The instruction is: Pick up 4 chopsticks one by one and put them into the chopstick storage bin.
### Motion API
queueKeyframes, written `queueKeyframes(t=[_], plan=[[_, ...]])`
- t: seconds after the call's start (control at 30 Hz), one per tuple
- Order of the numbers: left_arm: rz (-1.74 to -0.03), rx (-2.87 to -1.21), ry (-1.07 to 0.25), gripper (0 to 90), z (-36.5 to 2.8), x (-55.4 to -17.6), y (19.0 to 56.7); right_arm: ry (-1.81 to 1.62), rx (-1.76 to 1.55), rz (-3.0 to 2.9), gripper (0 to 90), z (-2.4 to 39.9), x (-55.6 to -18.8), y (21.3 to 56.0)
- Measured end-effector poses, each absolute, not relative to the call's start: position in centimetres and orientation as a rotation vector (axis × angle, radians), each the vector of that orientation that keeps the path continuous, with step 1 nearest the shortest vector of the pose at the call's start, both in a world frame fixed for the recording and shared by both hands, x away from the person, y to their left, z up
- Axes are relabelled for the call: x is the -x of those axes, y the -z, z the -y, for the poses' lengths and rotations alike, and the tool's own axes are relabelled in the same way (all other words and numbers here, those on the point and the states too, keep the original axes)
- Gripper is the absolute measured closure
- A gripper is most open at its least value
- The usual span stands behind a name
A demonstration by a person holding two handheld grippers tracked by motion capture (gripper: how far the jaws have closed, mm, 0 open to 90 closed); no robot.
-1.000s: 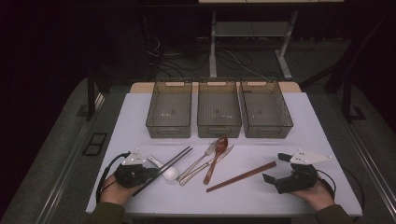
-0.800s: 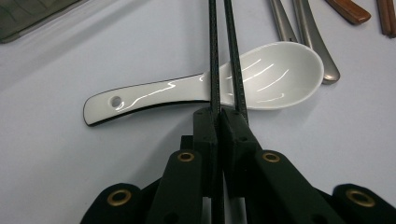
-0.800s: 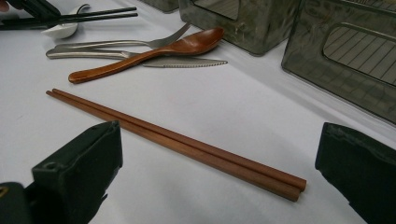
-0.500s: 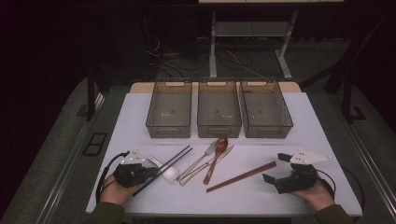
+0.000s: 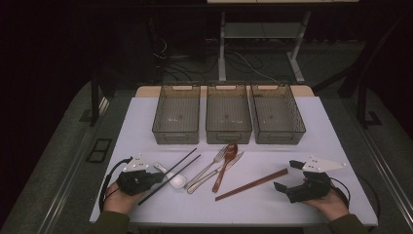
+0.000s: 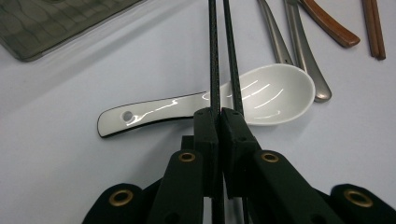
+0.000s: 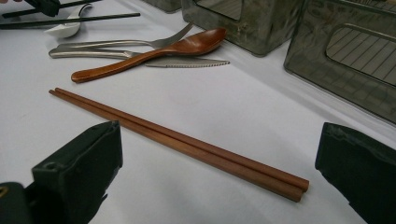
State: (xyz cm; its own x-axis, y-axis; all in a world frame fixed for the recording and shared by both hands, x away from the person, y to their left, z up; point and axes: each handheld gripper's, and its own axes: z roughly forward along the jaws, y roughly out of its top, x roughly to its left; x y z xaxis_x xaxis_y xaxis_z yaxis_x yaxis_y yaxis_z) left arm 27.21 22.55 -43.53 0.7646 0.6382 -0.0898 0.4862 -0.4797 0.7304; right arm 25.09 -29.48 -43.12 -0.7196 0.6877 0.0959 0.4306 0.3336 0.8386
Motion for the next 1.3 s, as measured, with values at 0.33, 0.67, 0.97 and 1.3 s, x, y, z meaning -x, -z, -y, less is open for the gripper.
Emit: queueKeyframes(t=[0.33, 0.67, 0.97, 1.3], plan=[[-0.845, -2.136, -0.275, 85.1, -22.0, -27.0, 42.5, -1.337, -1.005, -2.322, 0.8, 29.6, -25.0, 43.0], [-0.792, -2.081, -0.287, 85.1, -21.5, -26.9, 41.2, -1.337, -1.007, -2.325, 0.9, 29.5, -25.1, 43.1], [-0.811, -2.030, -0.287, 85.1, -21.2, -27.3, 40.6, -1.341, -1.018, -2.317, 0.9, 29.6, -25.2, 43.1], [-0.825, -1.990, -0.314, 85.1, -20.7, -28.3, 39.7, -1.363, -1.031, -2.302, 0.8, 29.6, -25.1, 43.1]])
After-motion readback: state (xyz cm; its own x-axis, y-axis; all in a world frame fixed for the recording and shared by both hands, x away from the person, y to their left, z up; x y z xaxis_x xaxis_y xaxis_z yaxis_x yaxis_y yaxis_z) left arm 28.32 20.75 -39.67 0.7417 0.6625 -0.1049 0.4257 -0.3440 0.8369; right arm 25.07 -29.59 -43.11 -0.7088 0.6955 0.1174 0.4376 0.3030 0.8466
